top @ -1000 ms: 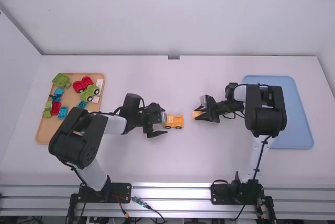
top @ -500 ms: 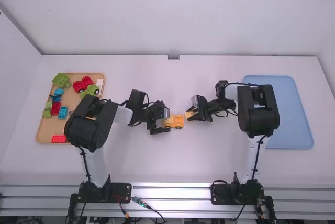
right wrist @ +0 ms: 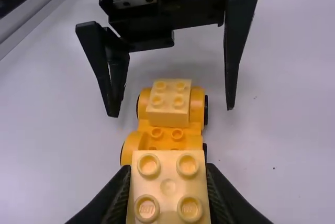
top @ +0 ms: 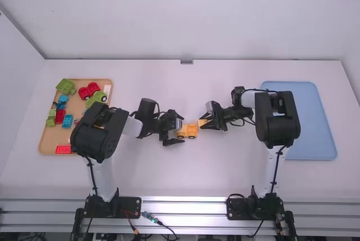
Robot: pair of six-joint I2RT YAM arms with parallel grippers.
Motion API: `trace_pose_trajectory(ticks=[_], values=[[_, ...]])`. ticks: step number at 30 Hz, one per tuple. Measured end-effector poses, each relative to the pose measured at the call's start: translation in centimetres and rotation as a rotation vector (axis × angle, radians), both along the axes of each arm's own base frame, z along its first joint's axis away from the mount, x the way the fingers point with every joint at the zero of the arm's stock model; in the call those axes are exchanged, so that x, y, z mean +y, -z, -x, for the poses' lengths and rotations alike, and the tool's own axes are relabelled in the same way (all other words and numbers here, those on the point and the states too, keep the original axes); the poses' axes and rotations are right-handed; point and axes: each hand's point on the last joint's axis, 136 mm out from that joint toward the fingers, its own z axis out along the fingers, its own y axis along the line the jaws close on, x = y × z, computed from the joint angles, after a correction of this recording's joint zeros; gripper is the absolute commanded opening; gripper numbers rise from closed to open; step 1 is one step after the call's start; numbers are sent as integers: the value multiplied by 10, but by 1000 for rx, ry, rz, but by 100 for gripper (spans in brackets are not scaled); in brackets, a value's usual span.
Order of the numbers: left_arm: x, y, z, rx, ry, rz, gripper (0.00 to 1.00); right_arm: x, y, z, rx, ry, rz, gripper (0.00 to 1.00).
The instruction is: Assemble lego blocks to make yellow taxi
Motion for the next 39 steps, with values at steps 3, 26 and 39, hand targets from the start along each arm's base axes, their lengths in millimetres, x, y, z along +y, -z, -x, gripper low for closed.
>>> trace_pose_trajectory(ticks=[3,26,39], values=[[-1,0,1,4,0,0,99,2,-1,1,9,-2,-2,6],[1,2,1,24,-15,-9,99,27,20,-16,-128,33,184,2],[4,8,-2,26,-40,-43,100,23,-7,-9,-247,219,92,0]])
